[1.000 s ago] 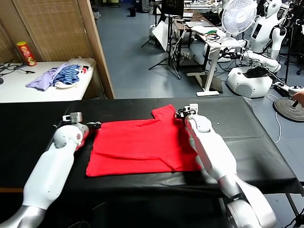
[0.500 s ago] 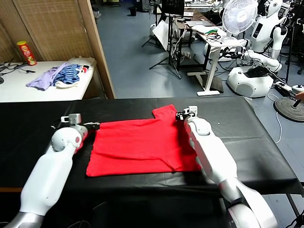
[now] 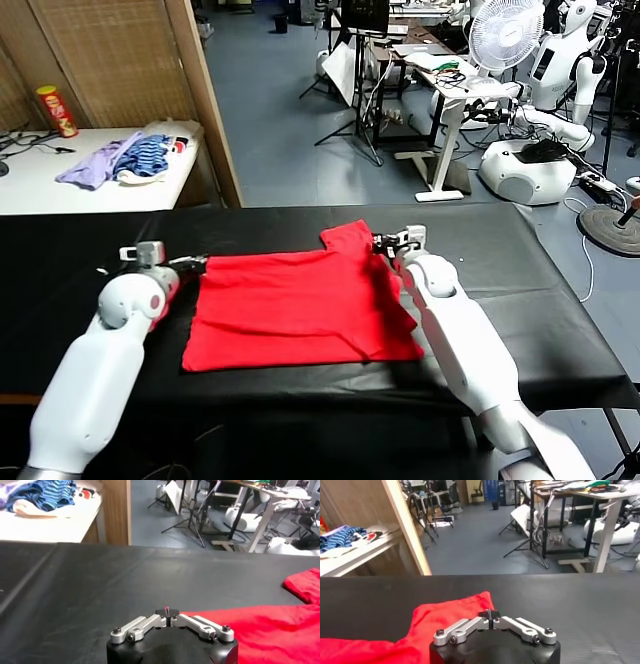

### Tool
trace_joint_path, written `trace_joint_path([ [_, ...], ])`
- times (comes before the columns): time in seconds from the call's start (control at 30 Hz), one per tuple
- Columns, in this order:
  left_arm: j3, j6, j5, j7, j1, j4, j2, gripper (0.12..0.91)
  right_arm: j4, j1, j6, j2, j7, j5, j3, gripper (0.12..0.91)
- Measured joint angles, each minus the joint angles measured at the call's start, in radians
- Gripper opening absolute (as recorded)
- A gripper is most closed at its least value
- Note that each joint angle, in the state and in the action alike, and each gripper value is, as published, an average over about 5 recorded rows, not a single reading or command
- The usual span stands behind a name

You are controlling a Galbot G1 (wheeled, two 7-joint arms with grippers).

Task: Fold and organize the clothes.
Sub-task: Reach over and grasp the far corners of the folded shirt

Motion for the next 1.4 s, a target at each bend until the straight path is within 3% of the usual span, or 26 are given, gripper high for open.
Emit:
trace_joint_path([
  [0.17, 0.001, -0.003, 0.007, 0.001, 0.006, -0.002, -0.003, 0.128, -0.065, 0.031, 0.002, 0.019, -0.023, -0.011, -0.002, 0.621],
  [0.27, 0.002, -0.006, 0.01, 0.002, 0.009, -0.002, -0.004, 0.128, -0.106, 0.048, 0.001, 0.03, -0.032, -0.006, 0.0, 0.703],
  [0.37, 0.002, -0.009, 0.013, 0.003, 0.01, 0.002, -0.004, 0.128, -0.141, 0.06, -0.005, 0.038, -0.035, 0.009, 0.003, 0.626],
  [0.6, 0.001, -0.014, 0.014, 0.005, 0.005, 0.017, -0.004, 0.128, -0.185, 0.071, -0.016, 0.047, -0.032, 0.04, 0.011, 0.25],
  [0.7, 0.001, -0.015, 0.014, 0.007, 0.003, 0.02, -0.004, 0.128, -0.189, 0.071, -0.011, 0.047, -0.034, 0.04, 0.011, 0.147],
  [1.07, -0.006, -0.017, 0.014, 0.009, 0.001, 0.013, -0.002, 0.128, -0.052, 0.009, 0.092, 0.008, -0.052, 0.059, 0.024, 0.123],
  [1.4, -0.049, -0.021, 0.001, 0.008, 0.08, -0.102, 0.032, 0.128, 0.287, -0.184, 0.057, -0.1, -0.061, 0.139, 0.068, 0.123],
])
